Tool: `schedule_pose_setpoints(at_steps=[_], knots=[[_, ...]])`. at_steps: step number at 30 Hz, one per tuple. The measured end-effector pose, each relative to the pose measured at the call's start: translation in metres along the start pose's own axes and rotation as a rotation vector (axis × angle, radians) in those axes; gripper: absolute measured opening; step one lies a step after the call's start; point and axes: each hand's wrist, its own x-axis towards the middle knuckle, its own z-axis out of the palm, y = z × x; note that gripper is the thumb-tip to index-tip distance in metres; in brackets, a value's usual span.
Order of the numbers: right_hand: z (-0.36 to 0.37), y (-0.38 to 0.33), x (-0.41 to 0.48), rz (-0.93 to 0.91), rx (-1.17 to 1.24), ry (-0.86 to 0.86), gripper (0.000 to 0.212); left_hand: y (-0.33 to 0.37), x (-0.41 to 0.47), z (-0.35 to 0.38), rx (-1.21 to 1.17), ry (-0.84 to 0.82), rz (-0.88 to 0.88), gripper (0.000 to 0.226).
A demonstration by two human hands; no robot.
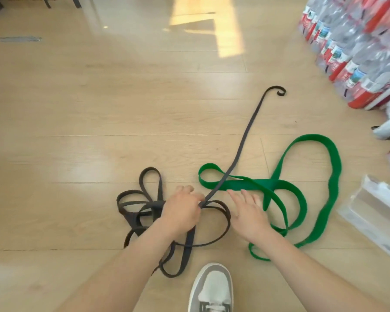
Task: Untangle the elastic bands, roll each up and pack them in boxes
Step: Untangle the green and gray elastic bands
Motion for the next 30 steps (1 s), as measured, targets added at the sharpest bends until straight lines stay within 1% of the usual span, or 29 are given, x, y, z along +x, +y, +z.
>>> schedule_pose_setpoints(at_steps=[1,2,3,4,5,6,7,8,10,11,12,13,14,15,16,17,18,19,20,22,23,24,25,26,27,28,29,30], knots=[[-0.008,0.009,0.001,0.024,-0.043,0.021,0.074,0.012,0.017,0.01,-0.049,-0.095,0.016,0.04],[-0.016,0.019,0.004,0.044,-0.079,0.03,0.076,0.022,0.032,0.018,-0.046,-0.206,0.014,0.039],[-0.021,0.028,0.008,0.054,-0.101,0.031,0.079,0.028,0.045,0.028,-0.03,-0.275,0.005,0.037],[-0.026,0.035,0.012,0.062,-0.094,0.02,0.081,0.033,0.055,0.034,-0.042,-0.281,-0.016,0.033],[-0.027,0.041,0.018,0.064,-0.037,-0.001,0.082,0.035,0.062,0.039,-0.102,-0.226,-0.033,0.029],[-0.029,0.044,0.023,0.073,0.088,-0.022,0.08,0.036,0.065,0.041,-0.209,-0.137,-0.04,0.027],[-0.029,0.044,0.027,0.108,0.291,-0.045,0.078,0.036,0.065,0.039,-0.35,-0.069,-0.035,0.026],[-0.031,0.04,0.029,0.171,0.589,-0.078,0.074,0.034,0.059,0.032,-0.512,-0.045,-0.014,0.025],[-0.037,0.027,0.034,0.321,1.337,-0.204,0.07,0.029,0.03,0.006,-0.844,-0.056,0.047,0.031],[-0.043,0.019,0.037,0.351,1.663,-0.261,0.071,0.024,0.009,-0.009,-0.968,-0.087,0.077,0.038],[-0.049,0.013,0.039,0.351,1.89,-0.284,0.075,0.018,-0.014,-0.019,-1.021,-0.13,0.1,0.047],[-0.055,0.007,0.04,0.331,2.032,-0.281,0.076,0.012,-0.036,-0.026,-1.019,-0.159,0.127,0.056],[-0.062,-0.002,0.038,0.311,2.085,-0.273,0.071,0.003,-0.057,-0.027,-0.986,-0.148,0.147,0.065],[-0.067,-0.014,0.034,0.303,2.05,-0.256,0.06,-0.006,-0.075,-0.028,-0.951,-0.1,0.147,0.072],[-0.074,-0.029,0.027,0.277,1.92,-0.221,0.045,-0.015,-0.09,-0.029,-0.935,-0.028,0.12,0.076],[-0.079,-0.044,0.02,0.229,1.679,-0.163,0.033,-0.024,-0.101,-0.03,-0.948,0.056,0.076,0.078],[-0.083,-0.059,0.011,0.152,1.398,-0.091,0.029,-0.032,-0.108,-0.031,-0.986,0.149,0.006,0.077],[-0.086,-0.072,0.003,0.033,1.145,-0.033,0.031,-0.039,-0.111,-0.034,-1.035,0.245,-0.091,0.075],[-0.09,-0.086,-0.007,-0.104,0.947,-0.015,0.034,-0.045,-0.112,-0.039,-1.091,0.346,-0.186,0.073],[-0.096,-0.112,-0.031,-0.373,0.653,-0.076,0.039,-0.052,-0.107,-0.05,-1.199,0.53,-0.305,0.064],[-0.099,-0.124,-0.044,-0.502,0.504,-0.129,0.041,-0.054,-0.106,-0.057,-1.216,0.597,-0.315,0.058],[-0.099,-0.135,-0.056,-0.607,0.357,-0.182,0.042,-0.053,-0.107,-0.065,-1.182,0.627,-0.27,0.059],[-0.098,-0.143,-0.065,-0.683,0.233,-0.222,0.042,-0.051,-0.108,-0.072,-1.086,0.606,-0.179,0.068],[-0.096,-0.149,-0.073,-0.732,0.139,-0.241,0.044,-0.05,-0.111,-0.076,-0.943,0.535,-0.09,0.078],[-0.094,-0.152,-0.078,-0.742,0.084,-0.241,0.045,-0.048,-0.116,-0.078,-0.785,0.435,-0.013,0.081],[-0.092,-0.153,-0.081,-0.716,0.085,-0.225,0.045,-0.045,-0.119,-0.078,-0.629,0.332,0.045,0.073],[-0.092,-0.152,-0.083,-0.667,0.143,-0.208,0.044,-0.046,-0.121,-0.076,-0.501,0.252,0.051,0.061],[-0.094,-0.15,-0.085,-0.616,0.237,-0.178,0.042,-0.052,-0.124,-0.073,-0.417,0.229,0.004,0.048]])
